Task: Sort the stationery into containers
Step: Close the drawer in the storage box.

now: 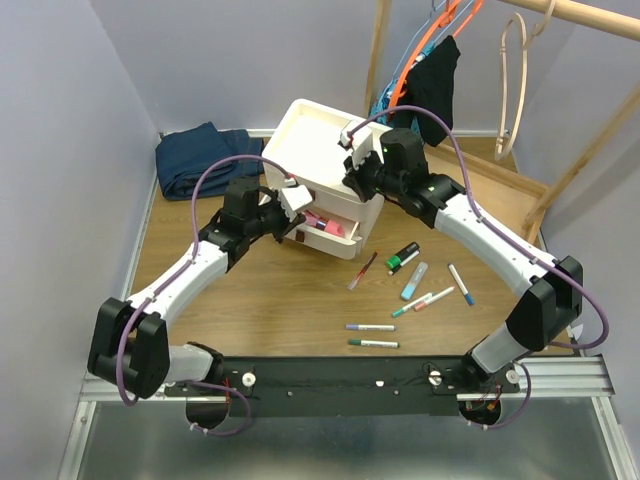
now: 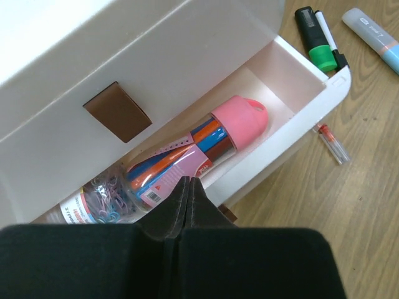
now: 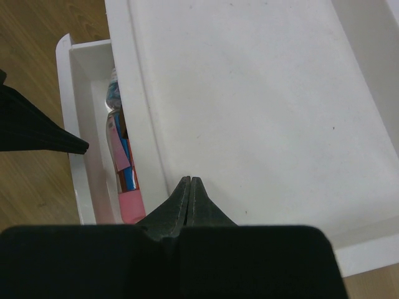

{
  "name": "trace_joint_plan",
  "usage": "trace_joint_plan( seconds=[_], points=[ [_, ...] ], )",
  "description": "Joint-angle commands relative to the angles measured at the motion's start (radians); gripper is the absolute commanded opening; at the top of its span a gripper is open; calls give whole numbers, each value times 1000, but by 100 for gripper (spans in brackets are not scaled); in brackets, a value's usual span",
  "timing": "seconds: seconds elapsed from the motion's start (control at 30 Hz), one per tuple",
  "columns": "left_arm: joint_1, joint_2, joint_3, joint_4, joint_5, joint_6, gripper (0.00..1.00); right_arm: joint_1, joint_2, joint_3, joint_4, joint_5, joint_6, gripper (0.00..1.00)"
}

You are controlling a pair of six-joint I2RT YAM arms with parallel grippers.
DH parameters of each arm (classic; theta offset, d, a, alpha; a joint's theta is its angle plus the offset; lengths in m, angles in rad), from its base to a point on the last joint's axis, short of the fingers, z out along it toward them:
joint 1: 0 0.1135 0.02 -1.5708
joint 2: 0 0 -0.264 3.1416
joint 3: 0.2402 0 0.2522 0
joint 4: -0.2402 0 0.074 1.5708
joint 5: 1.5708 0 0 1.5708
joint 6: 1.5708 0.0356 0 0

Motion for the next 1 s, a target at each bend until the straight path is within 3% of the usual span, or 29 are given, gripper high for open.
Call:
trace_joint_plan(
  seconds=[0.0, 0.17, 0.3, 0.53, 0.63, 0.97],
  points=[
    [-5, 63, 11, 90, -15, -2, 0, 20, 25, -53, -122, -38, 25, 1],
    [-6, 40, 84, 34, -17, 4, 0, 20, 30, -45, -123, -33, 27, 1],
    [-6, -71, 144, -67, -5, -8, 0, 20, 19, -74, -117, -33, 27, 1],
    [-17, -141, -7, -101, 25, -79, 0, 21, 16, -93, -111, -27, 25, 1],
    [-26, -132, -75, -37, 18, -120, 0, 21, 25, -85, -114, -27, 25, 1],
    [-29, -90, -124, 69, -21, -148, 0, 21, 35, -76, -110, -20, 30, 1]
  ],
)
